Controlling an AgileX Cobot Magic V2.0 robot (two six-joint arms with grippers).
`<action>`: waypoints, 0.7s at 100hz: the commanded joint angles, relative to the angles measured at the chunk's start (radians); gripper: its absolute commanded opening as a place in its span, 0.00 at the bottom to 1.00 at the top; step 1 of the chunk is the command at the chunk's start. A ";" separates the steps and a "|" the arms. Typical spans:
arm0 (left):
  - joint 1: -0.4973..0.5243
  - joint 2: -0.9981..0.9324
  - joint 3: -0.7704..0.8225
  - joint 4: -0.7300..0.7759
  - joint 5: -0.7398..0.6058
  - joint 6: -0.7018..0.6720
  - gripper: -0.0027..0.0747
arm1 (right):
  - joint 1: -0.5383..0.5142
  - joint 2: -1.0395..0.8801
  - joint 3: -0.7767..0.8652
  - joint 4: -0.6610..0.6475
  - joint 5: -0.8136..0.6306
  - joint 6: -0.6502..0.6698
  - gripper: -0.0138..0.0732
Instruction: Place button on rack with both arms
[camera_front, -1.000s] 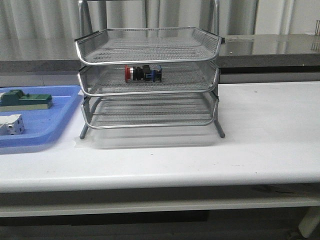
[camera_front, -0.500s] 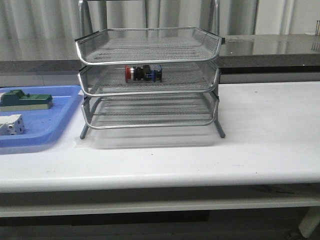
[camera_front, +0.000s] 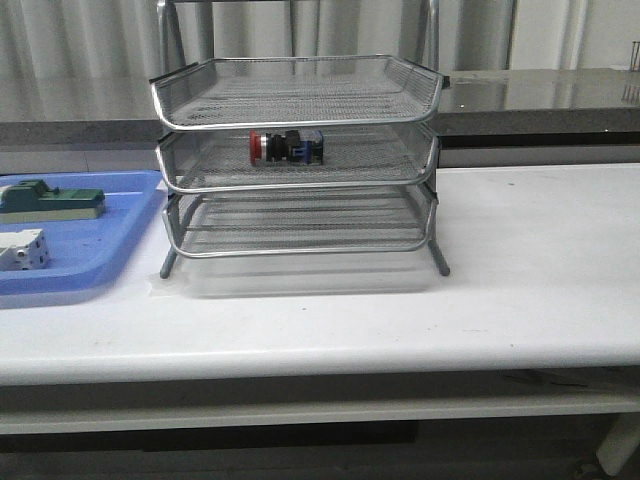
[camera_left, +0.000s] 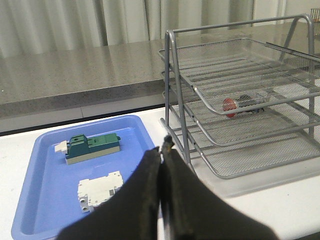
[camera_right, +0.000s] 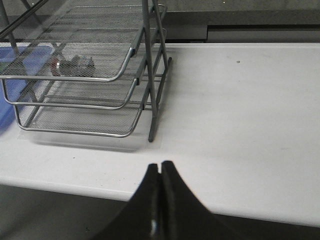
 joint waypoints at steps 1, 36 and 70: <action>0.003 0.008 -0.028 -0.014 -0.078 -0.010 0.01 | -0.007 -0.017 -0.014 -0.013 -0.091 -0.010 0.09; 0.003 0.008 -0.028 -0.014 -0.078 -0.010 0.01 | -0.008 -0.278 0.247 -0.200 -0.276 0.182 0.09; 0.003 0.008 -0.028 -0.014 -0.078 -0.010 0.01 | -0.069 -0.549 0.499 -0.219 -0.343 0.193 0.09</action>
